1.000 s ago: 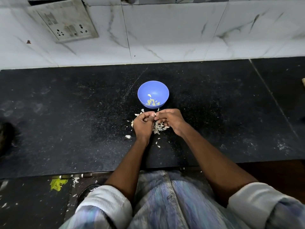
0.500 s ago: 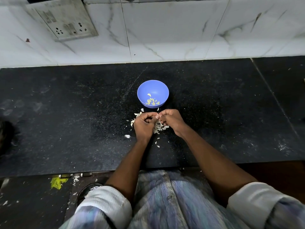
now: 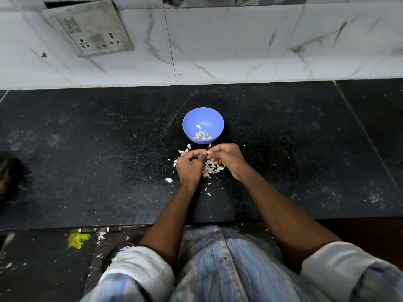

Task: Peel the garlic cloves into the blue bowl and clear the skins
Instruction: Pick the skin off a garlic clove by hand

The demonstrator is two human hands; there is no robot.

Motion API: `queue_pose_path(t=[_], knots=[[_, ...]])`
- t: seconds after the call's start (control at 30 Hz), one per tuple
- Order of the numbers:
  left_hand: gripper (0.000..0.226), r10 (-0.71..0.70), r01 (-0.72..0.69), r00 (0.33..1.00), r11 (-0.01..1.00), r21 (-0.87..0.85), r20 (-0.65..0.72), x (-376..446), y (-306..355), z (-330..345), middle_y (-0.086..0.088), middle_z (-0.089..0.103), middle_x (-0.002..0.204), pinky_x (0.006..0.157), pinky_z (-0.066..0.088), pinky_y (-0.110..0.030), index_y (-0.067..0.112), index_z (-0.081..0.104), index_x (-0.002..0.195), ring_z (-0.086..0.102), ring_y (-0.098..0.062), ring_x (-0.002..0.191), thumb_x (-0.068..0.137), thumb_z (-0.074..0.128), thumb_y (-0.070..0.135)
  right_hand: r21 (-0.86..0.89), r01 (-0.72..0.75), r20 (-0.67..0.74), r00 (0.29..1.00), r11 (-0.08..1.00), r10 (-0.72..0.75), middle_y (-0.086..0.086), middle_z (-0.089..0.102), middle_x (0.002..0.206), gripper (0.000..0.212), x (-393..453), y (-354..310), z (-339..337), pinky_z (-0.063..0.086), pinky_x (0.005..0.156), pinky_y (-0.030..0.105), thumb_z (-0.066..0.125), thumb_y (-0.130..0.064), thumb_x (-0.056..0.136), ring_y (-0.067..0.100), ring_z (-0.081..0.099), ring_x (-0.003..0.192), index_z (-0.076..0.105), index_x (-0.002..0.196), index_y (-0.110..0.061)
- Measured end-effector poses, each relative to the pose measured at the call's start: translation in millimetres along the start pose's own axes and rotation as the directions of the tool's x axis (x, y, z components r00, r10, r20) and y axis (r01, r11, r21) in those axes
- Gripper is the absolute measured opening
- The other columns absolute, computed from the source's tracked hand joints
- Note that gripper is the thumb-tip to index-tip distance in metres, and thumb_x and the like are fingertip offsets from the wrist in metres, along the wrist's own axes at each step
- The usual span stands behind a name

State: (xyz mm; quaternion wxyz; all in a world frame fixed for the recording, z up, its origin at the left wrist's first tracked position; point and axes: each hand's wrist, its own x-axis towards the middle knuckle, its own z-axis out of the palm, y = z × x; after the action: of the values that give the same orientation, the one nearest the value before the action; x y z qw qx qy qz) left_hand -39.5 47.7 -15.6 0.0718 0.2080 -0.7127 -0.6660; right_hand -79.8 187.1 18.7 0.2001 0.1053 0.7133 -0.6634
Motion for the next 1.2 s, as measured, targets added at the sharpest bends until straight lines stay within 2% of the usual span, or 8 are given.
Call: queue_pose_path(t=[0.23,0.4,0.53,0.63,0.87,0.97,1.1,1.2], knots=[[0.007,0.116,-0.104,0.993,0.959,0.264,-0.032,-7,3,2,0.012,0.077,0.073,0.069,0.058,-0.025,0.02,0.084,0.086,0.07,-0.001,0.065,0.089,0.078,0.02,-0.105,0.062,-0.058,0.996,0.993,-0.068,0.018,0.075,0.08,0.011,-1,2,2,0.051,0.056,0.02,0.063,0.01,0.088,0.014,0.062,0.063,0.072,0.092,0.005],[0.012,0.168,-0.15,0.986,0.905,0.399,-0.01,-8,7,1,0.007,0.073,0.065,0.064,0.053,-0.027,0.02,0.08,0.079,0.068,-0.012,0.061,0.088,0.073,0.023,-0.096,0.089,-0.045,0.995,0.991,-0.093,0.019,0.073,0.079,0.01,-2,1,2,0.053,0.059,0.021,0.066,0.007,0.088,0.016,0.062,0.064,0.074,0.094,0.004],[0.027,0.255,-0.255,0.965,0.833,0.492,0.067,-8,5,-1,-0.003,0.058,0.058,0.057,0.044,-0.037,0.013,0.065,0.07,0.048,-0.026,0.055,0.092,0.067,0.028,-0.059,0.103,-0.009,0.995,0.993,-0.103,0.019,0.071,0.078,0.007,-3,1,2,0.052,0.059,0.021,0.074,0.004,0.086,0.018,0.058,0.064,0.074,0.093,0.005],[0.035,0.286,-0.309,0.95,0.811,0.497,0.125,-11,8,-1,0.001,0.049,0.057,0.054,0.033,-0.034,0.014,0.054,0.065,0.038,-0.017,0.053,0.095,0.069,0.023,-0.071,0.094,-0.036,0.995,0.993,-0.096,0.017,0.072,0.077,0.005,-2,2,2,0.052,0.058,0.02,0.072,0.005,0.088,0.018,0.058,0.064,0.074,0.093,0.005],[0.039,0.294,-0.33,0.944,0.792,0.513,0.152,-12,13,0,-0.002,0.051,0.057,0.053,0.035,-0.038,0.016,0.045,0.064,0.038,-0.021,0.053,0.095,0.067,0.024,0.028,0.015,-0.035,0.999,1.0,-0.014,0.011,0.072,0.079,0.007,1,5,3,0.051,0.065,0.025,0.07,0.004,0.088,0.012,0.059,0.064,0.076,0.092,0.002],[0.031,0.275,-0.309,0.951,0.851,0.425,0.14,-11,13,0,-0.003,0.057,0.056,0.053,0.043,-0.039,0.013,0.055,0.065,0.044,-0.024,0.052,0.094,0.063,0.021,0.158,-0.015,-0.002,1.0,0.987,0.016,0.013,0.072,0.082,0.007,2,4,-1,0.051,0.074,0.029,0.07,0.002,0.091,0.014,0.059,0.068,0.075,0.095,0.0],[0.021,0.213,-0.239,0.969,0.935,0.264,0.122,-5,12,-1,-0.007,0.071,0.066,0.06,0.058,-0.042,0.014,0.075,0.08,0.067,-0.036,0.064,0.094,0.062,0.023,0.273,-0.054,0.034,0.998,0.96,0.046,0.012,0.072,0.082,0.01,5,5,-4,0.052,0.071,0.023,0.066,0.001,0.095,0.014,0.061,0.071,0.074,0.1,0.0],[0.014,0.203,-0.214,0.976,0.949,0.233,0.074,-7,17,1,0.004,0.075,0.07,0.063,0.06,-0.034,0.016,0.08,0.082,0.07,-0.017,0.062,0.093,0.073,0.021,0.297,-0.067,0.041,0.997,0.953,0.058,0.009,0.073,0.079,0.014,5,4,-5,0.052,0.067,0.02,0.062,0.004,0.096,0.013,0.061,0.07,0.072,0.105,0.004]])
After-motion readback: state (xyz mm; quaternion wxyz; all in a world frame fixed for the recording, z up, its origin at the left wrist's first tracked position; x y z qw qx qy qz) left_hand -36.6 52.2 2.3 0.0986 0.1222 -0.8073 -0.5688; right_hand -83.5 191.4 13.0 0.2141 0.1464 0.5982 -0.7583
